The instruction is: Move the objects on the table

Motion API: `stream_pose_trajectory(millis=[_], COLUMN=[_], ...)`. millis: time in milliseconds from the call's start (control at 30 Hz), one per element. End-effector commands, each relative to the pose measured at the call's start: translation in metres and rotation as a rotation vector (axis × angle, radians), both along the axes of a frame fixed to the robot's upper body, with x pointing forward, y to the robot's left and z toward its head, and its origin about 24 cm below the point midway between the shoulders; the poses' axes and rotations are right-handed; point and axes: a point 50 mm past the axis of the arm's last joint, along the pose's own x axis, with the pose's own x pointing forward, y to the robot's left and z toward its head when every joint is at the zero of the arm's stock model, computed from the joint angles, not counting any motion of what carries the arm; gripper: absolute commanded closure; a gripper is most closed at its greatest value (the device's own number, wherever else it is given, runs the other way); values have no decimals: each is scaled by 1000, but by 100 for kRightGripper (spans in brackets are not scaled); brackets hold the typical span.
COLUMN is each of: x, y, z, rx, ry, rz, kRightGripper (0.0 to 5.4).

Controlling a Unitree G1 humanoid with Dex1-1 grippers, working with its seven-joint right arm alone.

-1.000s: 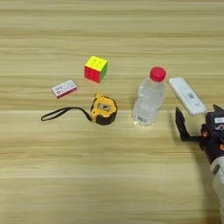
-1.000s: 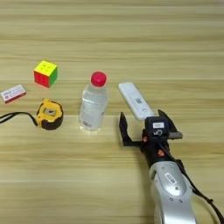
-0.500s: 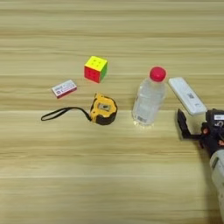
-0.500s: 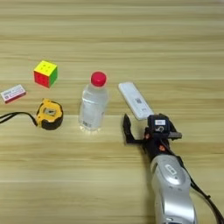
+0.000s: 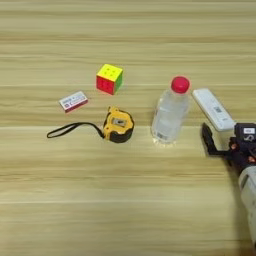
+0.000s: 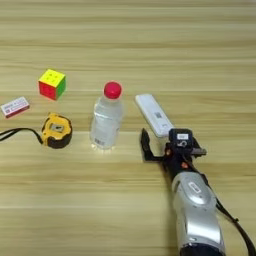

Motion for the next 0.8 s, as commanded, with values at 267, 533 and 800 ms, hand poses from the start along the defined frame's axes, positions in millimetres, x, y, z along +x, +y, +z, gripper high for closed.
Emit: stream_pose_trajectory(millis=[267,533,800], x=[21,26,28], y=[-10,-8,-7], z=[16,13,9], rx=[-22,-31,-27], ry=[-62,-57,-43], rz=[12,29,37], kRightGripper=[5,5,5])
